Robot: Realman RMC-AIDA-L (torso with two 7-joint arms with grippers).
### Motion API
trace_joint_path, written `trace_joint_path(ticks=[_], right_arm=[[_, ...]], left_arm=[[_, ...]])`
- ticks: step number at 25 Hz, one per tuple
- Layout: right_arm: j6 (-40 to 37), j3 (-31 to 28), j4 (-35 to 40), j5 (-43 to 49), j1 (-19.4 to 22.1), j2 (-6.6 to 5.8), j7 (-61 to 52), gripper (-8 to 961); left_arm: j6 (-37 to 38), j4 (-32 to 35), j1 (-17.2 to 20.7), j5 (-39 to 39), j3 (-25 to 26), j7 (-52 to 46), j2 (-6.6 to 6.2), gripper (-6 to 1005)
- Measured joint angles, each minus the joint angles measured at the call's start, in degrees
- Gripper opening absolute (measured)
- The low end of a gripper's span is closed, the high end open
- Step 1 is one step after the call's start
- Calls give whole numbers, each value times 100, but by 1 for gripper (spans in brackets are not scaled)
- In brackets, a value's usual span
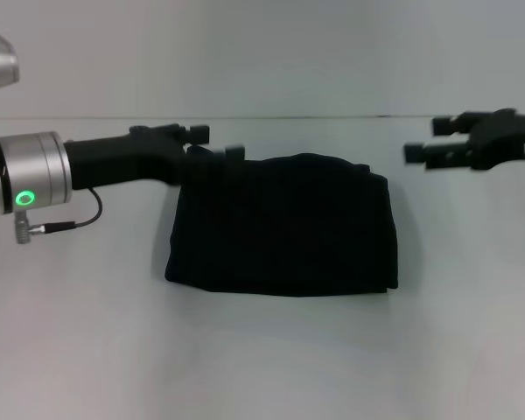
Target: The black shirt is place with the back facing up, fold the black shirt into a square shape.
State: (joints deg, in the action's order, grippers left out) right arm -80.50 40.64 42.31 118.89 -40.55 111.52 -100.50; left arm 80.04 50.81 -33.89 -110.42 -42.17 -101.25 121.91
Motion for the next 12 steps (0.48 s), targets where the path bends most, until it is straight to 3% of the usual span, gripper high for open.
trace_joint_path(ticks=[5, 10, 12], right_arm=[[97, 683, 297, 241, -180, 123, -55, 879], [508, 986, 334, 1000, -607, 359, -395, 878], [691, 1029, 341, 1317, -751, 460, -540, 877]], left_arm=[[275, 313, -133, -669, -65, 359, -48, 743], [187, 369, -395, -1310, -215, 347, -78, 952], [131, 372, -484, -1501, -274, 322, -79, 952]])
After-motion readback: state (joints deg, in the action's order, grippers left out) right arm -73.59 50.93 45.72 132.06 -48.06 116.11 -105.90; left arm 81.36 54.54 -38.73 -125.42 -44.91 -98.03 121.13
